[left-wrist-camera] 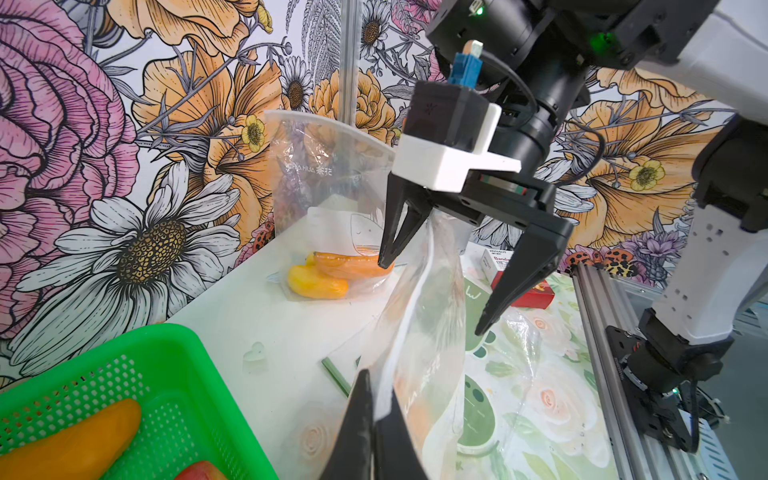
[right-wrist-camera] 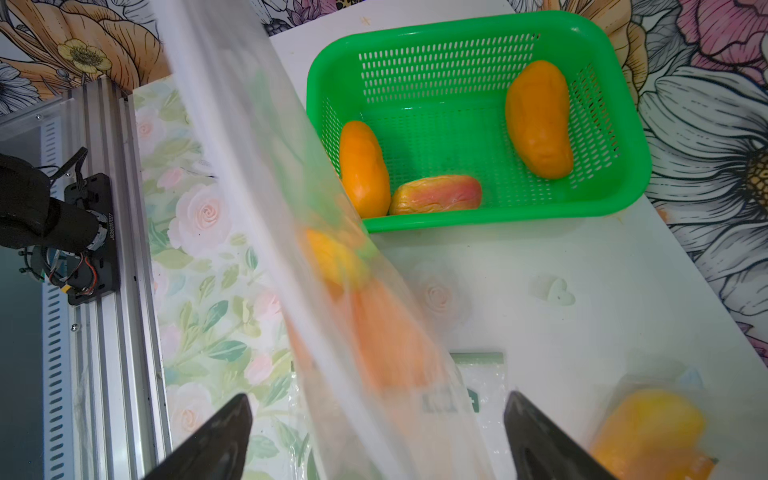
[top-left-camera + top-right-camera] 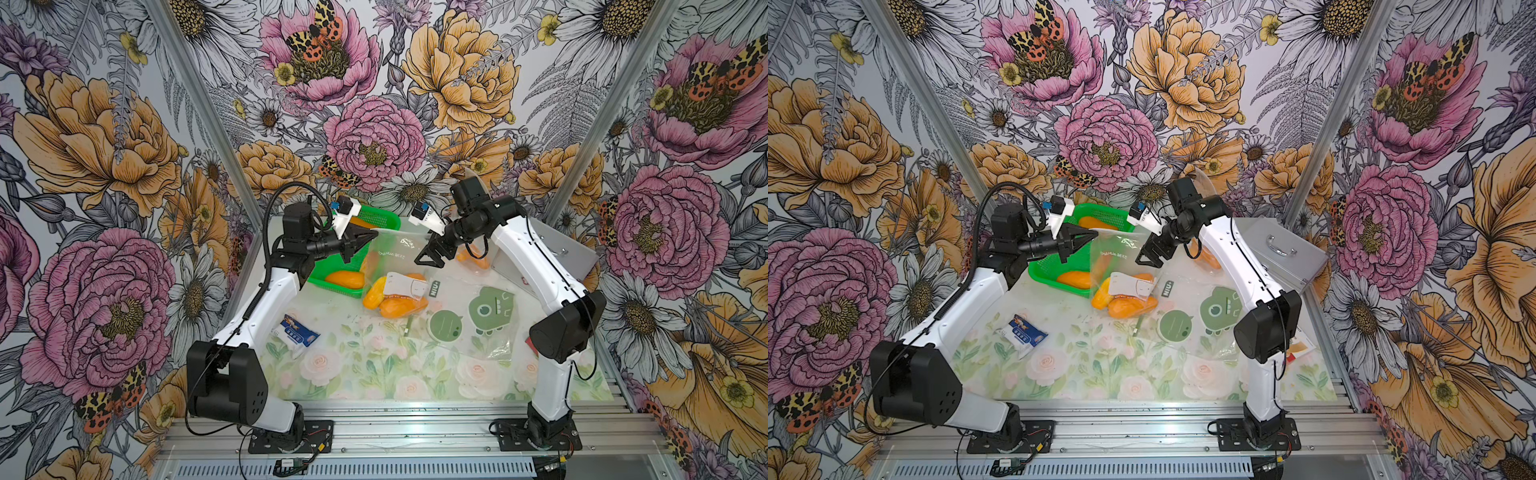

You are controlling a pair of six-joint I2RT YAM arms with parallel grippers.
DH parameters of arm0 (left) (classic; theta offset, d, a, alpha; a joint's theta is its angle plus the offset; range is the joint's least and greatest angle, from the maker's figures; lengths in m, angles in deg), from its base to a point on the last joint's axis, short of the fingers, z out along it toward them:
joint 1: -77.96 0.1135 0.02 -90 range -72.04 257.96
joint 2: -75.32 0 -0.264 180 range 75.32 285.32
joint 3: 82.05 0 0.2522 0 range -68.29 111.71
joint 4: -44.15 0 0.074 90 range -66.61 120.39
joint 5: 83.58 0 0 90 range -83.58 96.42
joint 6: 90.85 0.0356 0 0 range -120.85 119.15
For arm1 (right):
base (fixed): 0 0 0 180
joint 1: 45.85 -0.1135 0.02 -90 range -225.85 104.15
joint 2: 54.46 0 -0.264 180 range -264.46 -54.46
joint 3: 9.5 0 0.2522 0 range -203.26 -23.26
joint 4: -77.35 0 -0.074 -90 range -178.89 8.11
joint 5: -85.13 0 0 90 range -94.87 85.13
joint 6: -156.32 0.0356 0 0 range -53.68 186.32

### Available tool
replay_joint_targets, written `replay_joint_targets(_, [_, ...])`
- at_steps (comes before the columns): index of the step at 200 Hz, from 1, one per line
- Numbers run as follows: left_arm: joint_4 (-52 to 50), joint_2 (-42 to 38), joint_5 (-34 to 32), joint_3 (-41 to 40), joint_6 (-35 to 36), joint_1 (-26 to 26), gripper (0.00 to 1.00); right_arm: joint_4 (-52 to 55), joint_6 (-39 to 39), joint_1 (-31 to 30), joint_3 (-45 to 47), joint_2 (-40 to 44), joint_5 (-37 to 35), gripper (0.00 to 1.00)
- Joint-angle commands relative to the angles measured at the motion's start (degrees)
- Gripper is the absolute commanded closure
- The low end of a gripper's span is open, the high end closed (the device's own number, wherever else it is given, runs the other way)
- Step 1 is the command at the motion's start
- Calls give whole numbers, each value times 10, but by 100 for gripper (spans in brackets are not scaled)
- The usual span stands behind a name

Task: Place the mango in a zip-top bag and seal the zipper
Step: Place the zipper food storage bag at the center of the board.

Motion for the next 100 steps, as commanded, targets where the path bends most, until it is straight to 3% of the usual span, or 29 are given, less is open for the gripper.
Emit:
replay_joint_targets(1, [19,-26,-55,-1,-33,-6,93,7,-8,-4,-14,48,-2,5])
replay_joint_targets(23, [28,-36,-69,-6,-45,-15,100,-5,-8,-12,10,80,-2,5])
replay_joint_targets(56, [34,-31,-61,-12,-22,-25,100,-40,-8,-19,67,105,-2,5])
replay_joint_targets(57, [33,-30,-59,-13,-21,-25,100,-42,29,-19,69,106,-1,5])
replay_joint_targets(58, [33,-29,-57,-13,-20,-25,100,-43,48,-19,70,106,-13,46])
replay_joint_targets(59, [33,-29,-56,-12,-20,-25,100,-45,57,-19,72,106,-20,65])
replay_joint_targets(60, [33,-29,-53,-13,-19,-25,100,-47,62,-19,73,107,-23,74])
replay_joint_targets(62, [34,-28,-49,-13,-17,-25,100,-50,66,-19,77,108,-27,79])
replay_joint_targets(81, [38,-30,-14,-22,11,-28,100,-79,65,-19,89,111,-43,57])
replay_joint_targets(93, [42,-38,-5,-33,34,-29,100,-94,64,-18,87,107,-57,51])
replay_joint_targets(100, [43,-42,0,-40,44,-29,100,-102,64,-18,85,104,-66,42])
